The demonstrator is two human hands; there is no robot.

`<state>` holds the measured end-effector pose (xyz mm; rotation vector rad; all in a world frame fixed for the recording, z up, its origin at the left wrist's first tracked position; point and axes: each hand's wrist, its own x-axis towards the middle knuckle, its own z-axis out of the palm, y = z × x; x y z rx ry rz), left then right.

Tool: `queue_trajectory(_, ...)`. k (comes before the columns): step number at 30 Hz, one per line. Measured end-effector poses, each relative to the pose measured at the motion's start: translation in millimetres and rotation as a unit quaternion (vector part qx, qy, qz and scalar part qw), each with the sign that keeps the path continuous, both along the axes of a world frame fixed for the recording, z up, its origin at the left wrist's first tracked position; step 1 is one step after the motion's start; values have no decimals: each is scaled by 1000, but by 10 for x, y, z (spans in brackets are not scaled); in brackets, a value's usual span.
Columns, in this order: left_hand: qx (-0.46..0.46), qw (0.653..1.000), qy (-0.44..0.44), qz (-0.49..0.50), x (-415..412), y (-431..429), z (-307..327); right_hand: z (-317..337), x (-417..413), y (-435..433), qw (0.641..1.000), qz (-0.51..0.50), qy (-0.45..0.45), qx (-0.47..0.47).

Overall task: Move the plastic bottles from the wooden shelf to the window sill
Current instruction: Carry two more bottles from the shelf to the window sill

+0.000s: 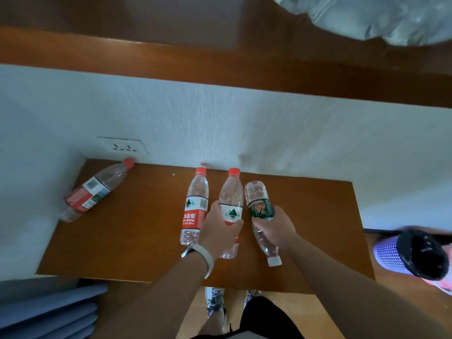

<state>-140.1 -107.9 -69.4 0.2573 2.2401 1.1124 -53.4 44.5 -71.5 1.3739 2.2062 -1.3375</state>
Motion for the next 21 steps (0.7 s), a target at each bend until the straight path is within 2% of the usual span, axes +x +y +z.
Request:
queue_trajectory(6,60,996,-25,54,30,-209,209,262,-73,-32,996,-25,62,-57)
queue_trajectory(10,54,994,-8,95,27,-354,381,472,-157,-36,988,-19,125,-89)
queue_trajectory(16,9,985,42,168,106,-526,791,775,-332,-64,976,75,157,-132)
queue_trajectory(21,-3,967,44,251,234,-680,1072,934,-466,-212,956,165,185,-158)
